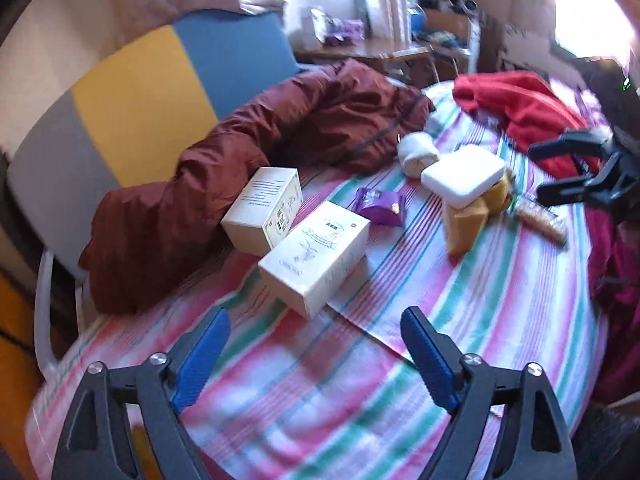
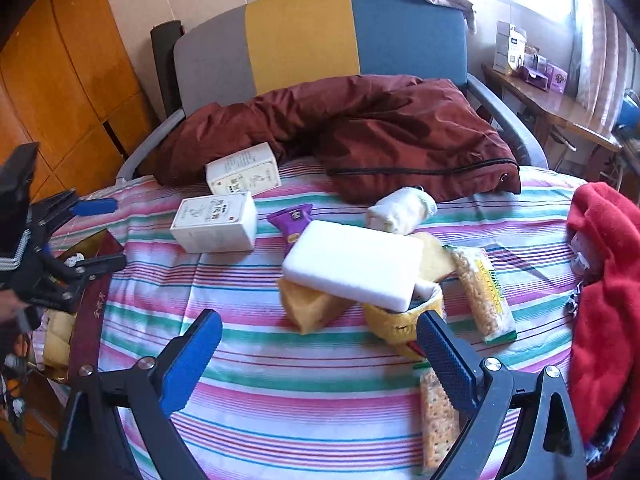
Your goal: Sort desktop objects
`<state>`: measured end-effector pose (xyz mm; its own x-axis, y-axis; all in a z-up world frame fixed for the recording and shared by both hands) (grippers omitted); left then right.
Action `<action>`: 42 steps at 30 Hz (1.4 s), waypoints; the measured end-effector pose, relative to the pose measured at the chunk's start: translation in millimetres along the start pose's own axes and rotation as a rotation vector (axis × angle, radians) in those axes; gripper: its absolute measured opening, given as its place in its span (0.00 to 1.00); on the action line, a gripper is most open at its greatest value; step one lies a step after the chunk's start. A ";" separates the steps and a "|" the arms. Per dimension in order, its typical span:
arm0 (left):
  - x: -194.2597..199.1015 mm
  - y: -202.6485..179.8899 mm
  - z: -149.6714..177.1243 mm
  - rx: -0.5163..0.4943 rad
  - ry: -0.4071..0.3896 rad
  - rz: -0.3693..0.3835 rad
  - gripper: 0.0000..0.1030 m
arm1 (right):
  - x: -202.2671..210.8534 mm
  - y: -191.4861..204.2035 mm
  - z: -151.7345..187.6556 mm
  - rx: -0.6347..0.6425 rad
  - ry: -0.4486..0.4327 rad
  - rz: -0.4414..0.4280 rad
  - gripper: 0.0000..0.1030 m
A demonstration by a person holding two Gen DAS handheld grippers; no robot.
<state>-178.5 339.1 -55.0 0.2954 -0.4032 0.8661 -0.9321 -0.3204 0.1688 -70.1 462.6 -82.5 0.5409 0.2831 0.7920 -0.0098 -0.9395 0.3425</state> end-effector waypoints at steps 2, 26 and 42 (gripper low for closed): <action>-12.4 1.9 -9.0 -0.047 0.014 0.000 0.96 | -3.0 -3.5 -1.2 -0.003 0.003 -0.008 0.96; -105.1 2.5 -43.2 -0.279 0.168 0.059 0.62 | -66.6 8.0 -48.2 0.539 0.364 0.037 1.00; -94.5 -0.1 -21.6 -0.161 0.158 0.097 0.50 | -96.6 12.8 -43.8 0.576 0.490 -0.067 0.56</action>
<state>-210.8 395.7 -126.7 0.1782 -0.2827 0.9425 -0.9797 -0.1405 0.1431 -159.3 431.7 -132.4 0.0884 0.2701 0.9588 0.5231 -0.8317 0.1861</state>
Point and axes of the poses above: each gripper's, at about its wrist camera, not at the fingertips, and x roughly against the way its jaws point, y to its left, z to its underside, the point moved 2 cm from there along -x, roughly the way its jaws point, and after that the axes turned 6 degrees about y, right-handed, at the moved point
